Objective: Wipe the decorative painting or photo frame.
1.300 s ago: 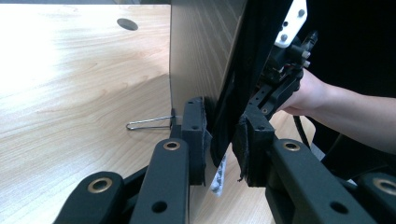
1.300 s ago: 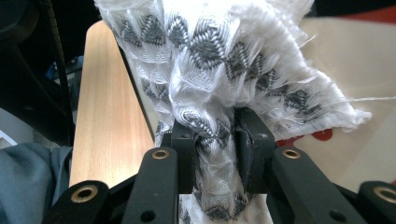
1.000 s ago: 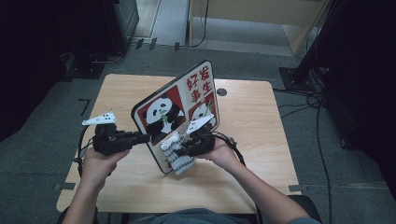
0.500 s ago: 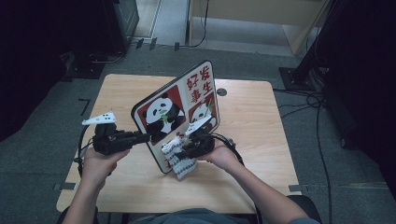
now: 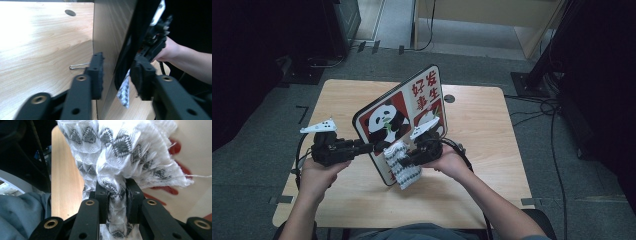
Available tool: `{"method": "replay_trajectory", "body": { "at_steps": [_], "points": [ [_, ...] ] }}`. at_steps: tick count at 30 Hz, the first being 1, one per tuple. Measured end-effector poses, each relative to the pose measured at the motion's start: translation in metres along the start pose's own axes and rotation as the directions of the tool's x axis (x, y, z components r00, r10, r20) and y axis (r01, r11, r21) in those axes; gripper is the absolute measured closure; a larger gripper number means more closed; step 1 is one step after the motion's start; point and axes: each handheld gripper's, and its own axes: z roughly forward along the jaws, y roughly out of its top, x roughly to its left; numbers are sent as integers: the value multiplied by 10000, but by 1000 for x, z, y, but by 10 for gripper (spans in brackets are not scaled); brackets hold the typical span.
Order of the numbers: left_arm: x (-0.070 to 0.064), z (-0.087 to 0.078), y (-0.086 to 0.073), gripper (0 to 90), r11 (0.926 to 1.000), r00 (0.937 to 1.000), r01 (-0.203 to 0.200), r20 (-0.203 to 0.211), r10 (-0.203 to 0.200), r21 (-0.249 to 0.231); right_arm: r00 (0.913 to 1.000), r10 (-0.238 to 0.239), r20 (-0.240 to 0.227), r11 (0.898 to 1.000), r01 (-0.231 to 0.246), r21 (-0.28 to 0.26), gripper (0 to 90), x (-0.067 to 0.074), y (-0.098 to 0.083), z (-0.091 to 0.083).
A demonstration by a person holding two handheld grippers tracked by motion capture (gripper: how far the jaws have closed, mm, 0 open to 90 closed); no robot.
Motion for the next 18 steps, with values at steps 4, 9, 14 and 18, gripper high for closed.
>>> {"method": "replay_trajectory", "body": {
  "at_steps": [4, 9, 14, 18],
  "points": [
    [1, -3, 0, 574, 10000, 9999, -48, -98, 48, 44, 9999, -154, 71, 9997, 155, -203, 767, 4, 11, -10],
    [0, -7, 1, 509, 9999, 9998, -122, -130, 122, 22, 9997, -222, 122, 9985, 227, -494, 764, 10, 25, -22],
    [-3, -11, 0, 439, 9996, 9991, -270, -328, 266, -109, 9999, -160, 43, 9990, 162, -414, 761, 17, 41, -31],
    [-2, -13, -2, 414, 9996, 9989, -258, -388, 255, -73, 9996, -291, 68, 9979, 295, -584, 759, 23, 53, -38]
  ]
}}
